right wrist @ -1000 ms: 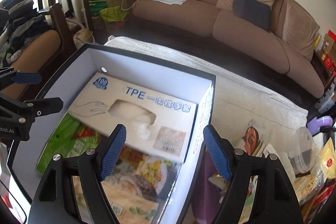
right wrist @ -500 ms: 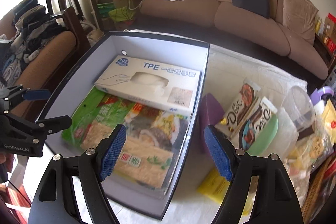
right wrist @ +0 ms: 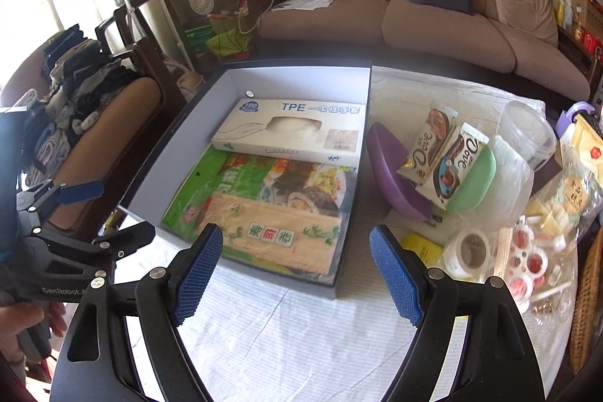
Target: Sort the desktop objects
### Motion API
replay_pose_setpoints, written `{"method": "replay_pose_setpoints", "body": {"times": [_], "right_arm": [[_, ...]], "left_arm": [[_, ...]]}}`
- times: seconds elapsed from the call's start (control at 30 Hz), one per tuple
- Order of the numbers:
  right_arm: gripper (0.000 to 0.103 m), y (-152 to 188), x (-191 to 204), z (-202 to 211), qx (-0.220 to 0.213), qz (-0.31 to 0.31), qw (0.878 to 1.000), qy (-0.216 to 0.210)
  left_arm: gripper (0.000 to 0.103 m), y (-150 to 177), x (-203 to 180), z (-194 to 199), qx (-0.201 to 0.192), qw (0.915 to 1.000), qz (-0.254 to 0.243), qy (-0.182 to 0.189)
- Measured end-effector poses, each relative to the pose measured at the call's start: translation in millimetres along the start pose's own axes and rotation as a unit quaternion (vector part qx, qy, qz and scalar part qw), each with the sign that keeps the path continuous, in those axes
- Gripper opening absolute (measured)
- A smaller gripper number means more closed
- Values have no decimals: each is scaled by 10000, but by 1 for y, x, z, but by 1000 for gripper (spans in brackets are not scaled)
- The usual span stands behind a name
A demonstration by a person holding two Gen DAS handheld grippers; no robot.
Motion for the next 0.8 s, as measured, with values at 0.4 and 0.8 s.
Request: {"method": "replay_pose_setpoints", "body": {"times": [0.4, 0.8], "right_arm": [[84, 31, 12, 49, -115, 76, 9999, 15], [87, 116, -34, 75, -130, 161, 9992, 355]], "left_arm": [[103, 34, -19, 50, -228, 9997, -16, 53], [103, 86, -96, 42, -335, 9961, -198, 788]]}}
Point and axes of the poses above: each gripper's, at about its wrist camera, not at the fingertips, and z roughly against the way its jaws point, x to its left, y to its underside, the point moved 1 cm from there along -z, roughly the way its jaws point, and after that the axes turned 4 degrees about z, right-handed, at the moved point
